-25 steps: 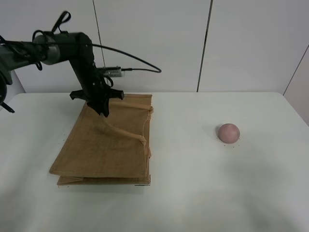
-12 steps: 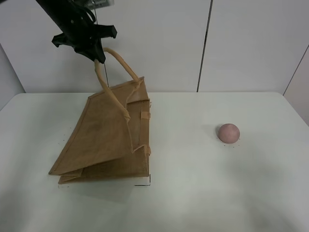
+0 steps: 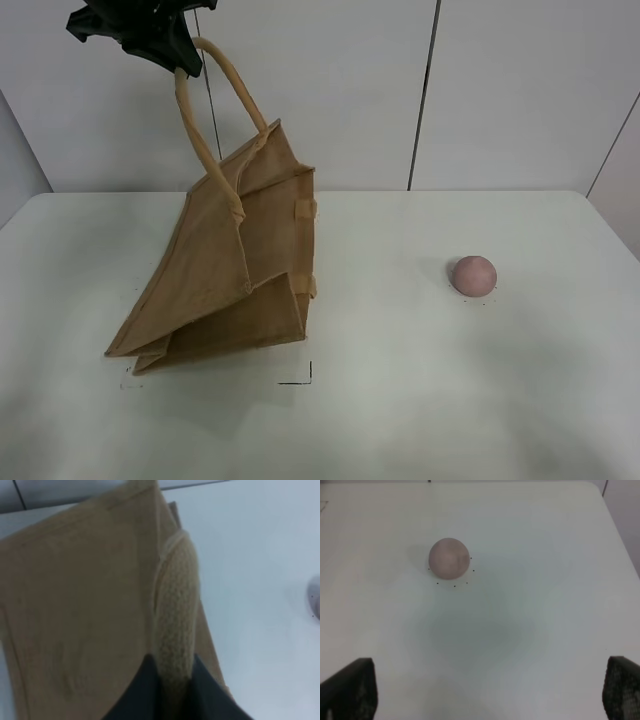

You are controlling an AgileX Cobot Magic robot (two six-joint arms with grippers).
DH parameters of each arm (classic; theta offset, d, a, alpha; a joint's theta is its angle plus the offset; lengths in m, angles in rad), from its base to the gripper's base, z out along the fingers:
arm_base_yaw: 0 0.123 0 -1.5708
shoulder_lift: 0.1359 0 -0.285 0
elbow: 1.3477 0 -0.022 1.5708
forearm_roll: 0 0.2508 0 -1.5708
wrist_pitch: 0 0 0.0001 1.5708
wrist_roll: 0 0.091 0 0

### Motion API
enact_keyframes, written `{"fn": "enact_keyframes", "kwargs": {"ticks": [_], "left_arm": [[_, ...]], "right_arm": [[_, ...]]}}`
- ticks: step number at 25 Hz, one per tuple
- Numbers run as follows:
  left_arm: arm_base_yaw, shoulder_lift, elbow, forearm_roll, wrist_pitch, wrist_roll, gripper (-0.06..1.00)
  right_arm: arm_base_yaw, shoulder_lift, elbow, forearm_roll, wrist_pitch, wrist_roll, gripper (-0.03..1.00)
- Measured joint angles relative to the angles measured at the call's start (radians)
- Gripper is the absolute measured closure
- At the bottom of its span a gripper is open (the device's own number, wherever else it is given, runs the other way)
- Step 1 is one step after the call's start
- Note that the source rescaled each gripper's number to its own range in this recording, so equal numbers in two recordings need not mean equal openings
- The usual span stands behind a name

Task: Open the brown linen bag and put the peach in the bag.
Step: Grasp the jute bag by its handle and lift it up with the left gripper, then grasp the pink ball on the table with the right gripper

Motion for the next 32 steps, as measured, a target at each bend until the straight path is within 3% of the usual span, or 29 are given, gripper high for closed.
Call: {"fn": "enact_keyframes", "kwargs": {"ticks": [8, 19, 24, 32], "left_arm": [[0.0, 0.0, 0.0, 0.0, 0.0, 0.0, 0.94], [0.0, 0.0, 0.0, 0.0, 0.0, 0.001, 0.94], [0.0, 0.0, 0.0, 0.0, 0.0, 0.002, 0.94], [0.0, 0.0, 0.0, 0.0, 0.0, 0.003, 0.94]], "right_arm": [[0.0, 0.114, -0.038, 0.004, 0.0, 0.0, -0.03], [0.0, 0.942, -0.256, 0.013, -0.114, -0.011, -0.03], [0.0, 1.351, -0.438, 0.016, -0.136, -0.019, -0.03], [0.057, 1.771, -0.783, 0.015, -0.16, -0.042, -0.03]]}}
